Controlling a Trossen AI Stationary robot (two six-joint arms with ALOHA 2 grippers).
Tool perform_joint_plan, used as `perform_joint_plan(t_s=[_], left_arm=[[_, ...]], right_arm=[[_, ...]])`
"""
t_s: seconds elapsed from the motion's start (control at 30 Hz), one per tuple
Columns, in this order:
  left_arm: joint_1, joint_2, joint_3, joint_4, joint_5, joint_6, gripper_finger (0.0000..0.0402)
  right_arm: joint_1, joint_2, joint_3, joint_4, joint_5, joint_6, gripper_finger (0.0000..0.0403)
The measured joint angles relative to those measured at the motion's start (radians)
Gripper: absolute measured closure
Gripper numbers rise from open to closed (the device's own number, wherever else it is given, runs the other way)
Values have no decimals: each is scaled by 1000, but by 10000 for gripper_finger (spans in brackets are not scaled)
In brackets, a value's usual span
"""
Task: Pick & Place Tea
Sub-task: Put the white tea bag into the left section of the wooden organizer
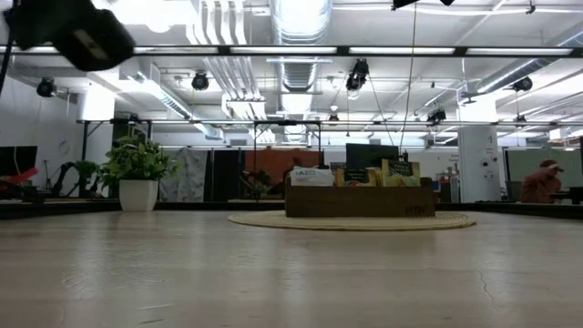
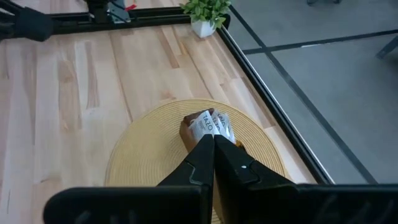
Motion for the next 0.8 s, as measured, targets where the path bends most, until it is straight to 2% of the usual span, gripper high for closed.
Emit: perform_joint_plan(t_s=[0.23,0.37,0.57,0.8], left_arm=[[-118,39,-9,98,-4,-190,273],[-192,93,5,169,-23,-245,273],[-284,203,55,170,-25,-257,273],[-351,317,79,173,-80,-432,273]], right_arm=[[0,0,0,0,0,3,394],[0,0,0,0,0,3,394],[0,0,0,1,1,3,394],[0,0,0,1,1,-1,394]])
